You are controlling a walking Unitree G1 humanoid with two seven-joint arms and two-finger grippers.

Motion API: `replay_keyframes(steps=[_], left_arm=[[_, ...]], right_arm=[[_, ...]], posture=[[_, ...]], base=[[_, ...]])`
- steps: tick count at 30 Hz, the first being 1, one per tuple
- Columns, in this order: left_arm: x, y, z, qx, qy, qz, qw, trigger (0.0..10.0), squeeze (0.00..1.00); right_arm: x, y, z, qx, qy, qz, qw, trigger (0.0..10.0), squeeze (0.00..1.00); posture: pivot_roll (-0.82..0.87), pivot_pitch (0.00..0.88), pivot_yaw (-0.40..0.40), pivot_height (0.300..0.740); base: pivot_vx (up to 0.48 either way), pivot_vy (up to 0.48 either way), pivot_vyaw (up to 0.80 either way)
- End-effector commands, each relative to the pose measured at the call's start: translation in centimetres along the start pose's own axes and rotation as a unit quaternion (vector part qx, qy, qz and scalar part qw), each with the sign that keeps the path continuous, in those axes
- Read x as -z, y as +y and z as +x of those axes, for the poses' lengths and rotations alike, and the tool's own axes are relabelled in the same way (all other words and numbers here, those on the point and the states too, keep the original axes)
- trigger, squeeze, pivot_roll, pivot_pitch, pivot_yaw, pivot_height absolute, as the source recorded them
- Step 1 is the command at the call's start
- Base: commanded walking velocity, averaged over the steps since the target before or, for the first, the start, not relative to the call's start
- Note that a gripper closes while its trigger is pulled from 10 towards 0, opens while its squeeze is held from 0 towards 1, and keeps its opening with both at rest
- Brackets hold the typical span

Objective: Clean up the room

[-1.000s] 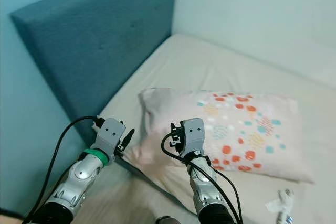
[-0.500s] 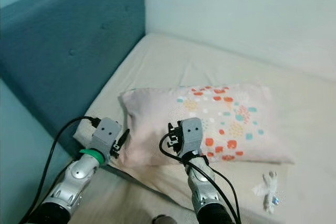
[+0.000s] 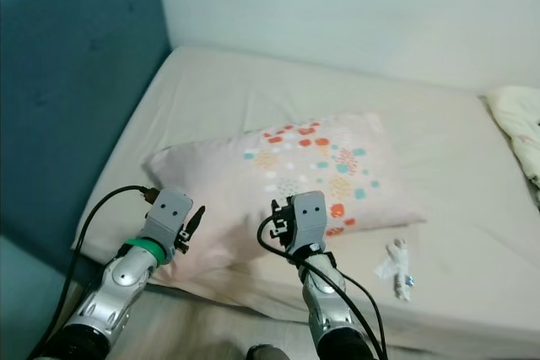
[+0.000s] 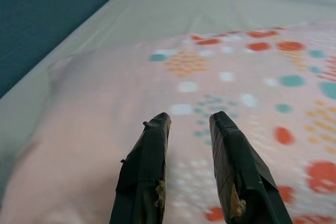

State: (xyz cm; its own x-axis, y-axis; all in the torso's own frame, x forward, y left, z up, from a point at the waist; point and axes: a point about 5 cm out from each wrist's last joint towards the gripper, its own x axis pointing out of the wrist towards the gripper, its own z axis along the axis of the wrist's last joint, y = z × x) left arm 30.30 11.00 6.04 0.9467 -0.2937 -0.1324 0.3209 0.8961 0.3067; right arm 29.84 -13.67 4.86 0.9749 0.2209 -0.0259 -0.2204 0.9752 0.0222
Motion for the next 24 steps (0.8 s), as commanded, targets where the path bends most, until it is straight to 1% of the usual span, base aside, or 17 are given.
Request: replay_keyframes(steps=[1,14,22,24], left_arm=[[0.37,-0.46,-0.09,0.007,0.01,-0.002,1.0,10.0,0.0],[0.44,-0.33,0.0,0.002,0.015,-0.001,1.0,10.0,0.0],[0.56,-0.13,0.05,-0.003,0.02,0.001,1.0,10.0,0.0],[0.58,-0.08,0.04,-0.005,0.021,0.001,1.0,10.0,0.0]], right_arm=[[0.52,-0.32,-0.39,0.006,0.011,0.002,1.0,10.0,0.0],[0.41,-0.28,-0.25,0.005,0.009,0.0,1.0,10.0,0.0],[0.25,0.0,-0.05,-0.005,0.007,-0.012,1.0,10.0,0.0],[0.23,0.06,0.0,-0.007,0.007,-0.013,1.0,10.0,0.0]], posture=[[0.01,0.035,0.032,0.74],[0.01,0.031,0.032,0.74],[0.01,0.031,0.033,0.74],[0.02,0.031,0.033,0.74]], base=[[0.0,0.0,-0.74],[0.0,0.0,-0.73],[0.0,0.0,0.0],[0.0,0.0,0.77]])
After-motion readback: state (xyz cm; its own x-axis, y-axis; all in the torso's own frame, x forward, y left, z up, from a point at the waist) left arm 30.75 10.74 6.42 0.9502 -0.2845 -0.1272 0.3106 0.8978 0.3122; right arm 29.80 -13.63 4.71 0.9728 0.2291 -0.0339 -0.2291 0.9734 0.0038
